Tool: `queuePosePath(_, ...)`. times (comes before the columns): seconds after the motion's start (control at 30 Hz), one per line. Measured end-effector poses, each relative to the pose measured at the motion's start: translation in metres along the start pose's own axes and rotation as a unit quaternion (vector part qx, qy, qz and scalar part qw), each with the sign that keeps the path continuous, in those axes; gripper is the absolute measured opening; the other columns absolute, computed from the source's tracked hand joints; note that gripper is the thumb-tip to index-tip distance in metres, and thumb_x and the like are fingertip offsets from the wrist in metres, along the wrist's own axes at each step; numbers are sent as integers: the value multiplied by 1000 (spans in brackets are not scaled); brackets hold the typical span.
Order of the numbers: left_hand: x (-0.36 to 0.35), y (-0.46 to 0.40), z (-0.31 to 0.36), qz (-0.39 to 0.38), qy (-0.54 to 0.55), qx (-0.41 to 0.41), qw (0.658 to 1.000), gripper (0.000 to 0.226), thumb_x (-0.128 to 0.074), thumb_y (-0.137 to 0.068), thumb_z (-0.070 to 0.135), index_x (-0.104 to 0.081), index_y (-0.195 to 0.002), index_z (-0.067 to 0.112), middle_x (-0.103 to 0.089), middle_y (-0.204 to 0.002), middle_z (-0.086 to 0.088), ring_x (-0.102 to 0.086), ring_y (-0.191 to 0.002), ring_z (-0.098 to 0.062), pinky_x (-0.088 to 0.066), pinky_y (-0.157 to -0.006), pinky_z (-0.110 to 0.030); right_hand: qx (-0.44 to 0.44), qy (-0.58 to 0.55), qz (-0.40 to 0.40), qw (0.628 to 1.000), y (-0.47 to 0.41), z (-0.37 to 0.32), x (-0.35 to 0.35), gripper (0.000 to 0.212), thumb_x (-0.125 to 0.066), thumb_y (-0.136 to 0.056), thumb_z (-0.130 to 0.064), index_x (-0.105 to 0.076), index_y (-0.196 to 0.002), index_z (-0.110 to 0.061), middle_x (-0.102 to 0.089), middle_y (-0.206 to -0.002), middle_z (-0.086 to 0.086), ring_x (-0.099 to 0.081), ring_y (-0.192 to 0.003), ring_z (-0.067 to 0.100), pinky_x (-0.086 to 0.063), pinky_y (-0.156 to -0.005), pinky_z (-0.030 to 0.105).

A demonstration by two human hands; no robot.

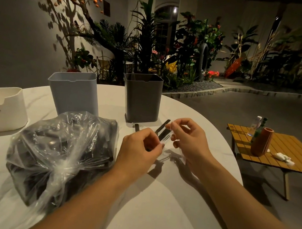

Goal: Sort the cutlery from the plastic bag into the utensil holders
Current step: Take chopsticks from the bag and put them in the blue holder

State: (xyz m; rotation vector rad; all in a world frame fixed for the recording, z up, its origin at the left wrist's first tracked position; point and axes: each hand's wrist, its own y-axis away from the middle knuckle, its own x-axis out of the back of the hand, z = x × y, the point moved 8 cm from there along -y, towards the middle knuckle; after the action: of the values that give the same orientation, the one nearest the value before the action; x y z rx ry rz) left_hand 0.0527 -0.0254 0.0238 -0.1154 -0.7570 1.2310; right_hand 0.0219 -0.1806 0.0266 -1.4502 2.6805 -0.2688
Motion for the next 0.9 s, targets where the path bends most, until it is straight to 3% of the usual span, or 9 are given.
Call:
queuePosePath(0.13,-4,-3,11,-15,80,37,996,10,-55,-100,32,-63,-102,25,-70,-90,12,-70,-84,-9,-60,-76,-23,41,14,-17,999,-1,-16,-9,9,-58,-100,-20,-62,-107,-18,-74,-90,-5,-71,-82,8,-54,-69,19)
queuePosePath(0.27,-12,-9,23,-58,105,83,989,17,-41,-105,37,-55,-114,34,-63,-101,17,-66,-100,-10,-55,-90,-23,59,-25,-80,995,1,-39,-34,17,-51,-103,-16,-60,-116,-23,-75,-96,-5,-70,-77,6,-52,-56,17)
queuePosePath(0.33,-11,-13,28,-71,163,116,977,23,-35,-109,33,-54,-122,32,-64,-115,8,-64,-110,-14,-55,-97,-31,79,-31,-89,992,2,-51,-47,19,-48,-104,-14,-63,-114,-20,-75,-98,-7,-70,-86,3,-57,-68,19)
queuePosePath(0.43,6,-22,39,-55,264,137,953,30,-29,-110,24,-58,-108,32,-65,-106,8,-64,-96,-7,-55,-72,-16,113,-21,-89,989,2,-69,-59,19,-47,-105,-16,-64,-111,-19,-74,-98,-6,-69,-93,3,-59,-77,22)
queuePosePath(0.5,18,-28,43,-53,289,143,945,33,-27,-111,27,-60,-112,31,-67,-107,7,-65,-96,-6,-55,-67,-14,124,-20,-104,987,1,-79,-67,20,-46,-105,-19,-65,-110,-19,-73,-98,-4,-69,-93,6,-59,-75,24)
queuePosePath(0.63,34,-33,44,-56,270,159,948,31,-26,-111,29,-57,-114,32,-65,-118,0,-62,-108,-13,-57,-89,-33,94,-26,-139,985,1,-85,-86,25,-41,-107,-19,-66,-108,-20,-73,-97,-3,-70,-94,11,-58,-71,24)
queuePosePath(0.73,57,-37,38,-8,246,168,955,32,-27,-110,25,-58,-105,23,-63,-95,-3,-60,-87,-14,-54,-73,-31,94,-5,-172,981,-1,-93,-104,26,-44,-105,-14,-69,-110,-19,-72,-102,-2,-69,-96,9,-57,-70,20)
queuePosePath(0.8,78,-40,32,27,228,167,959,32,-29,-108,23,-56,-90,19,-52,-76,0,-47,-68,-11,-41,-60,-25,118,16,-181,976,-4,-103,-114,23,-52,-102,-11,-71,-109,-21,-73,-101,-1,-70,-95,11,-58,-74,23)
queuePosePath(0.9,111,-43,19,62,186,160,967,40,-30,-109,36,-57,-84,20,-47,-69,4,-42,-62,-8,-36,-56,-23,136,32,-203,969,-3,-117,-133,20,-64,-95,-10,-68,-113,-18,-74,-98,2,-71,-90,13,-59,-79,25)
